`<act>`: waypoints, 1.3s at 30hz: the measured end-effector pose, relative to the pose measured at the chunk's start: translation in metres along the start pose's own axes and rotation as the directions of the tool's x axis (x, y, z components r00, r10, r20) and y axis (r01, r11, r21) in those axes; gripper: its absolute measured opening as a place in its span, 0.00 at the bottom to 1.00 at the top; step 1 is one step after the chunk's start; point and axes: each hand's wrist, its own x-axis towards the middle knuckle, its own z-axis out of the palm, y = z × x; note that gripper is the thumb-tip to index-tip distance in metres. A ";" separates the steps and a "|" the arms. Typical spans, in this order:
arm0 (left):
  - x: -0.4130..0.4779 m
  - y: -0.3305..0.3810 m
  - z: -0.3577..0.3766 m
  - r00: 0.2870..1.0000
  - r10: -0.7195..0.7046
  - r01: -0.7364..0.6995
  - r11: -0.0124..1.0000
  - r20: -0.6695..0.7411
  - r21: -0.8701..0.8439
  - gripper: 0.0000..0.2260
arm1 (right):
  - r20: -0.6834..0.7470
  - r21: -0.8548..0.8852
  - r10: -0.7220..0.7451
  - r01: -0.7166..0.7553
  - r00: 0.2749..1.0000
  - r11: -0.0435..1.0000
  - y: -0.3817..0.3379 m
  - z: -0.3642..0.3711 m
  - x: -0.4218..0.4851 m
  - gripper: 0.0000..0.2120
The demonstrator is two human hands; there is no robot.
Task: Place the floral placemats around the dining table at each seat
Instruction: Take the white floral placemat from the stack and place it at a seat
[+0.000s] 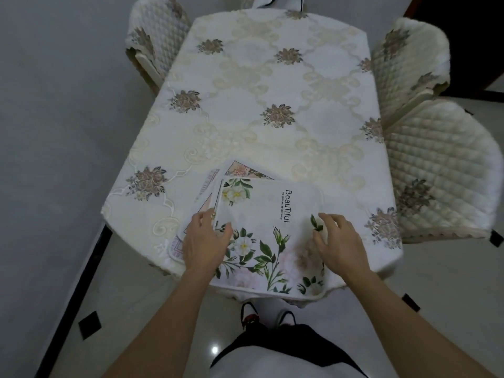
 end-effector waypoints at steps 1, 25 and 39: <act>0.003 -0.002 0.003 1.000 -0.017 0.017 1.000 0.001 -0.015 0.26 | 0.019 0.012 0.032 -0.032 0.999 0.999 0.005 0.002 -0.001 0.23; 0.014 -0.008 0.030 0.985 -0.098 0.125 0.974 0.143 -0.191 0.10 | 0.272 0.602 0.373 -0.459 0.887 0.653 0.009 0.029 0.010 0.09; 0.037 0.042 -0.011 0.991 0.022 0.051 0.855 0.135 -0.516 0.07 | 0.084 0.769 0.288 -0.246 0.954 0.590 -0.002 -0.035 0.049 0.03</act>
